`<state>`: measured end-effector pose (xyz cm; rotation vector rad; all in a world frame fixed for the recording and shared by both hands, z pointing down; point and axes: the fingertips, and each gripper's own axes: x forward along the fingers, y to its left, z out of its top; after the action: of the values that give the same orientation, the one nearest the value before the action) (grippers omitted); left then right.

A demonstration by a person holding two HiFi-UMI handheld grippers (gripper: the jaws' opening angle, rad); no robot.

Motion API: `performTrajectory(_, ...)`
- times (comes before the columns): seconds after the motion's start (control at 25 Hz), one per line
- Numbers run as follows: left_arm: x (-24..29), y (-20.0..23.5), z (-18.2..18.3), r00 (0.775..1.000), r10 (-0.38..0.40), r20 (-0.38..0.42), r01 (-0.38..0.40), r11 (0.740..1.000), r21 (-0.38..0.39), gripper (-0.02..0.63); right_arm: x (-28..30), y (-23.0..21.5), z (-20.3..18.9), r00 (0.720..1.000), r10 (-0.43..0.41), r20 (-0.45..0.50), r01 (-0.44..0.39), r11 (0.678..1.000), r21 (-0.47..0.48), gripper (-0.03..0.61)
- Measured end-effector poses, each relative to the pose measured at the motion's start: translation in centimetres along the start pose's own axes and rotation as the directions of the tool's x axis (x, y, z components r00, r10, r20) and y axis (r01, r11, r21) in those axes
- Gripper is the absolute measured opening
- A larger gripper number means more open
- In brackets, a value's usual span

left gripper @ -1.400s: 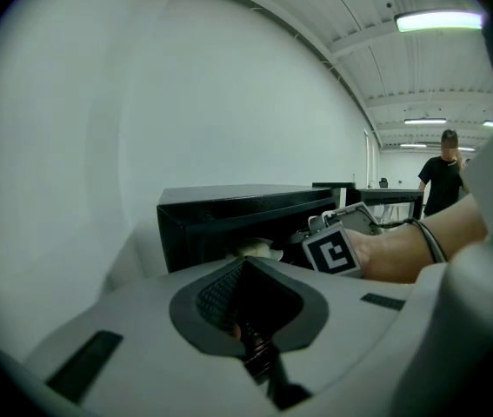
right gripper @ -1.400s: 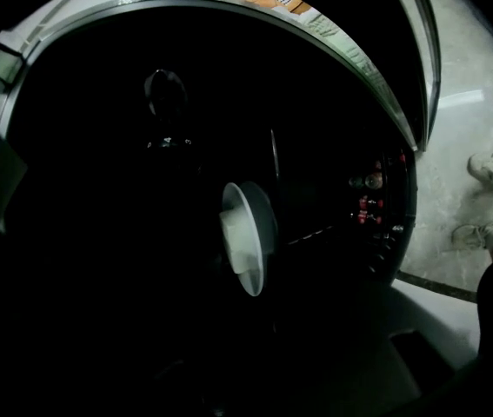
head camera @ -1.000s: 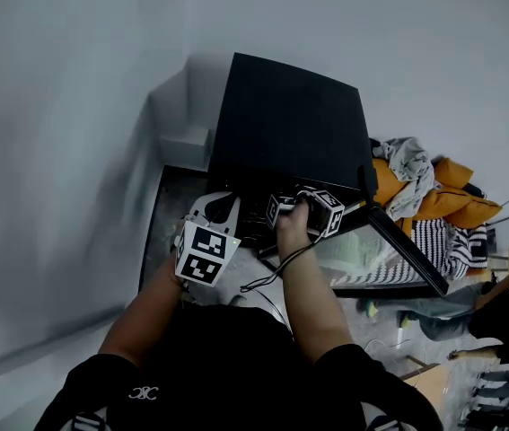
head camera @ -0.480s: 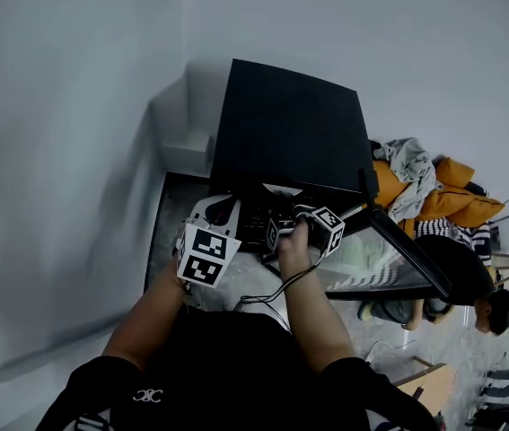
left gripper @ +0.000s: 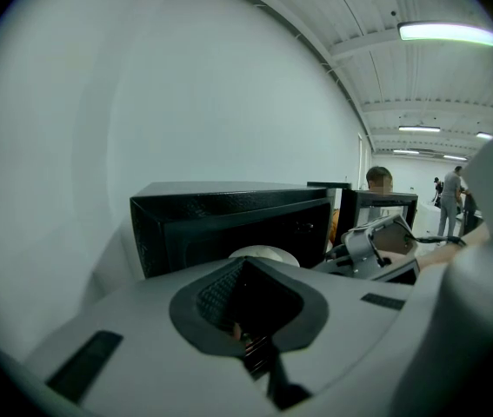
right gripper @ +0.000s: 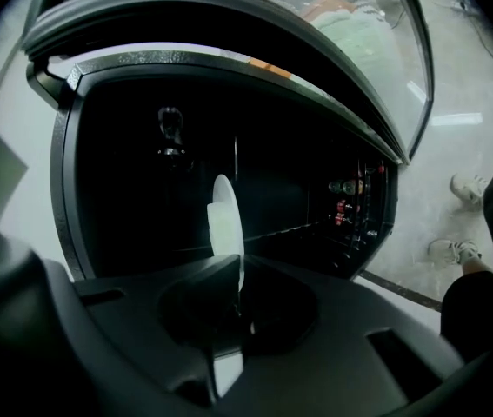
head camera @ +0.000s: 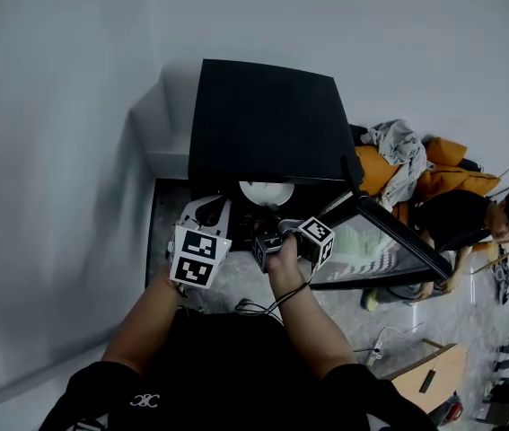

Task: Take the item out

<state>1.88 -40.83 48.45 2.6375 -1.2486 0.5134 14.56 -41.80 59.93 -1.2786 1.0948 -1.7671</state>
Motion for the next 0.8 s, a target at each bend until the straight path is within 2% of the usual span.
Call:
performTrajectory(0.12,0.3,0.0,-0.1,1.000,-0.001,-0.003,0.001,1.000,0.005,-0.002,0.3,0.1,0.4,1.000,0.025,0.009,-0.025,1.000,-0.003,0.025)
performTrajectory(0.24,0.5,0.2,-0.3,1.000,0.002,-0.006,-0.002,1.000,0.012,-0.002,1.3,-0.3,0.8,1.000,0.028,0.013,-0.028,1.000,0.009,0.055)
performTrajectory(0.36,0.4,0.4,0.0,1.000,0.008,-0.005,-0.008,1.000,0.017,-0.002,2.1,-0.5,1.0,1.000,0.015,0.023,-0.016,0.999,0.037,0.055)
performTrajectory(0.56,0.1,0.8,0.1,1.000,0.016,-0.010,-0.016,1.000,0.021,-0.002,3.0,0.2,0.8,0.999,0.051,0.015,-0.052,0.995,0.084,0.051)
performTrajectory(0.8,-0.3,1.2,-0.8,1.000,0.021,-0.017,-0.021,1.000,0.011,-0.002,2.7,0.5,0.6,0.996,0.088,-0.002,-0.088,0.996,0.033,0.029)
